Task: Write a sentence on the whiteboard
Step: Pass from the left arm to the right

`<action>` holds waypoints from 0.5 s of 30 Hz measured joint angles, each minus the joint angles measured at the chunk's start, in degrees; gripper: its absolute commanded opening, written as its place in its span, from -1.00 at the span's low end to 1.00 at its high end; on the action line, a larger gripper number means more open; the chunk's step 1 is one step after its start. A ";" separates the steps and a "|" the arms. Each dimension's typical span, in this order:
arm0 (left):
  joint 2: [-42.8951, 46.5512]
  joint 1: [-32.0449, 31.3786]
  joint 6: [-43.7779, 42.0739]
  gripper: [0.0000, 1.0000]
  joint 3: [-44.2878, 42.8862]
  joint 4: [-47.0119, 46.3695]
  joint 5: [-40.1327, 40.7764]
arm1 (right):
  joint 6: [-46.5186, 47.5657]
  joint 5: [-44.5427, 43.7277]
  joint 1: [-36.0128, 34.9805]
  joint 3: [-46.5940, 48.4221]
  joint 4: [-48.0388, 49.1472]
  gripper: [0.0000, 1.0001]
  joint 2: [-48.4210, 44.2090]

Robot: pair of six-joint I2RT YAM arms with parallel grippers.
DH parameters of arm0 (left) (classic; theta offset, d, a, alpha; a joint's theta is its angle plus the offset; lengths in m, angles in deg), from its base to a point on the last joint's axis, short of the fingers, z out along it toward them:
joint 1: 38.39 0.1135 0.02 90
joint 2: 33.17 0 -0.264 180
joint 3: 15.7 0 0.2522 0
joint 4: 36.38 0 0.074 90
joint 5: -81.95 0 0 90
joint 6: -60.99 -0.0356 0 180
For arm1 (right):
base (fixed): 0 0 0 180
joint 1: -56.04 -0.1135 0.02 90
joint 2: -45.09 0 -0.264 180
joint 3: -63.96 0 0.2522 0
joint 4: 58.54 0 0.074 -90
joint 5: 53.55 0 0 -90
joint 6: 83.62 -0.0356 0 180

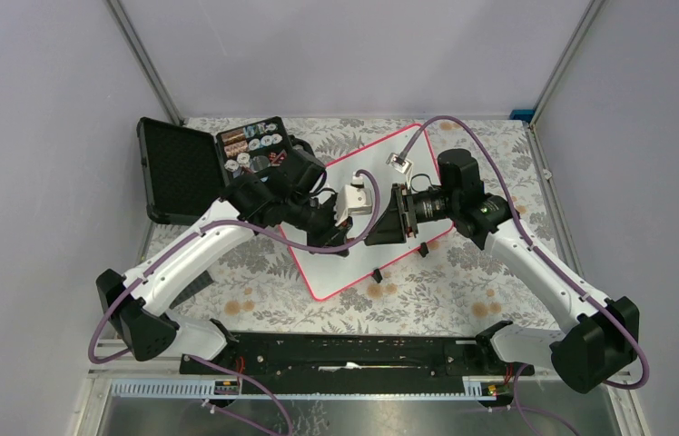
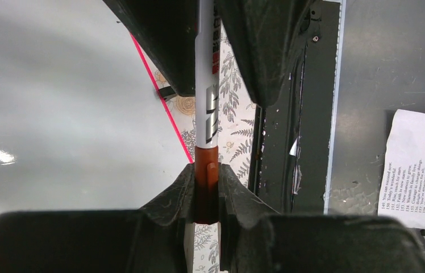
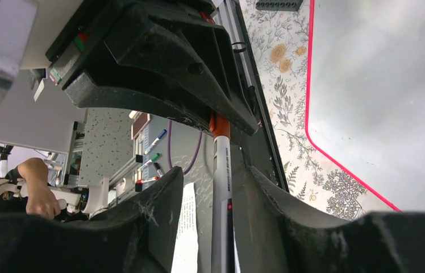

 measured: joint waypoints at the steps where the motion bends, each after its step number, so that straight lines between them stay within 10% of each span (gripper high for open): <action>1: 0.00 -0.15 -0.24 -1.00 -0.02 0.26 0.17 | 0.02 0.00 0.00 0.00 0.00 -0.08 0.00; 15: -1.81 -1.29 -0.59 -1.00 -2.95 3.37 2.05 | 0.46 -0.15 0.00 0.00 -0.31 -0.59 0.00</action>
